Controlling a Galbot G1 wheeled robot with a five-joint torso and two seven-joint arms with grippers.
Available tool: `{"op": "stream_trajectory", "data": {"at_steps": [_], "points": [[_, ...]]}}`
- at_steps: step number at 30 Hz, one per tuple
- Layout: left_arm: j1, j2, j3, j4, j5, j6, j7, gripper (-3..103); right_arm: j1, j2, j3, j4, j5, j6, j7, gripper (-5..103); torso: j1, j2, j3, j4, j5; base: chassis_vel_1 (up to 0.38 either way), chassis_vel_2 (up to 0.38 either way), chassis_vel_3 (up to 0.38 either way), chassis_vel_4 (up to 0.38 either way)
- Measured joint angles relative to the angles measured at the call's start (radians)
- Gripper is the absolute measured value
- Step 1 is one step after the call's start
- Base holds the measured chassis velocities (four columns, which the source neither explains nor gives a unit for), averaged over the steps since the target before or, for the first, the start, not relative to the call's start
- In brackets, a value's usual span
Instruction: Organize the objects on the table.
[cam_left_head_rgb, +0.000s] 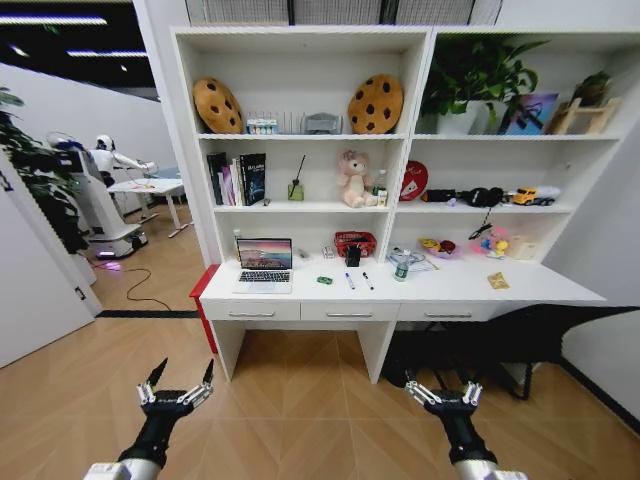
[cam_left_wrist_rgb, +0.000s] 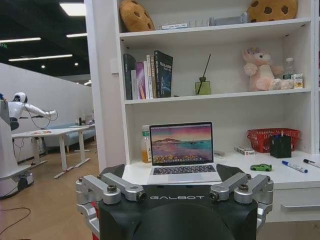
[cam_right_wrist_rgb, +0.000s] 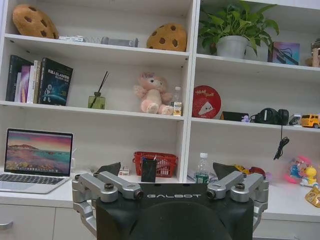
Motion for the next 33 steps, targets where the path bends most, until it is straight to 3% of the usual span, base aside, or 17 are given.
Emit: {"op": "stream_trajectory", "data": {"at_steps": [33], "points": [[0.006,-0.011,0.01,0.001,0.016,-0.011,0.006,100,-0.003,-0.001,0.0,0.003,0.014,-0.004,-0.034,100,0.0,0.0,0.0,0.0,0.0,0.0,0.0,0.0,0.0]]}}
